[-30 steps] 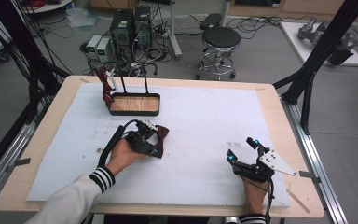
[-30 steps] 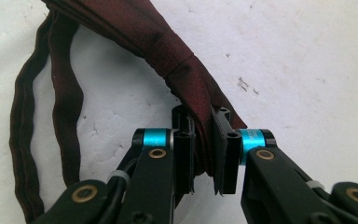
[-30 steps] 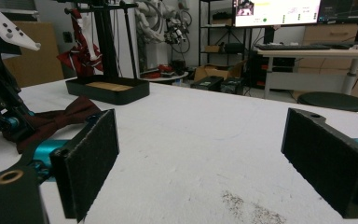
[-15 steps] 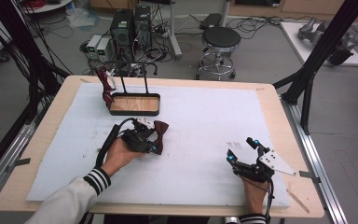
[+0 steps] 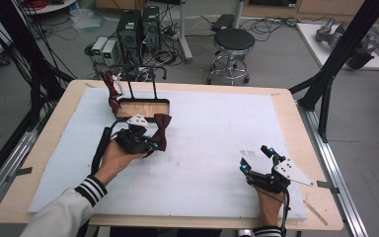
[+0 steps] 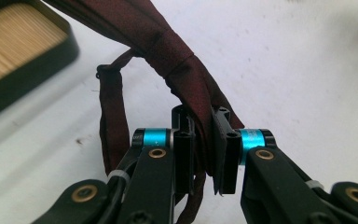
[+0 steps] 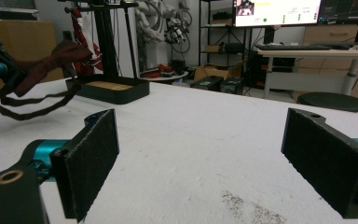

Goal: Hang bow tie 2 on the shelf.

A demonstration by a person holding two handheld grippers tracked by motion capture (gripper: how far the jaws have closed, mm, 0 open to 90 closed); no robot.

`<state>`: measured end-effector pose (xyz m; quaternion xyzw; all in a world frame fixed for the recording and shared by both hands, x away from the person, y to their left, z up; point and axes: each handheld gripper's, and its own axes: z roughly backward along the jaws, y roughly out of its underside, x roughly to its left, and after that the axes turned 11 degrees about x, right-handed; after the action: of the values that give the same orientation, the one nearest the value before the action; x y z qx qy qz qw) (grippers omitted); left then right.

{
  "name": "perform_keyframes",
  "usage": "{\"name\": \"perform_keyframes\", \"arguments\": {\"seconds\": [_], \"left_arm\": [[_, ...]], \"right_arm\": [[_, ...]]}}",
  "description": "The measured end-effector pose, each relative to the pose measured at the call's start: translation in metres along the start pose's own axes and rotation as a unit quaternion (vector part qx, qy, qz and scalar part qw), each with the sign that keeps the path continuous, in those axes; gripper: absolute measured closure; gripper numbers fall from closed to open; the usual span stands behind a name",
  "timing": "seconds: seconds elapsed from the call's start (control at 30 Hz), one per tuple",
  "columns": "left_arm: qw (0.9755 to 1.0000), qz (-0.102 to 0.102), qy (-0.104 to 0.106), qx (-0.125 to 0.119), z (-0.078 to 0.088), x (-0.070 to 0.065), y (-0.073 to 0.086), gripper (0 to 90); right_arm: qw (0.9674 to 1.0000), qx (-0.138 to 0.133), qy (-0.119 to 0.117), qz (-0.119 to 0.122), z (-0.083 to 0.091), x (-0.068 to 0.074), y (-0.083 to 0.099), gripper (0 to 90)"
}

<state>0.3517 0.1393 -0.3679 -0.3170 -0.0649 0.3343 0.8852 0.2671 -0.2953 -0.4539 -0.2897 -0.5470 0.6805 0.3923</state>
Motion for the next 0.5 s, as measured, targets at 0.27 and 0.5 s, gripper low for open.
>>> {"name": "perform_keyframes", "arguments": {"seconds": [0.27,0.5], "left_arm": [[0.9983,0.000,-0.032,-0.048,0.025,0.007,-0.001,80.7],[0.9946,0.006,-0.060,-0.085,0.054,0.017,-0.005,80.8]], "right_arm": [[1.0000,0.000,0.000,0.000,0.000,0.000,0.000,10.4],[1.0000,0.002,0.001,0.000,0.000,0.000,0.000,10.4]]}}
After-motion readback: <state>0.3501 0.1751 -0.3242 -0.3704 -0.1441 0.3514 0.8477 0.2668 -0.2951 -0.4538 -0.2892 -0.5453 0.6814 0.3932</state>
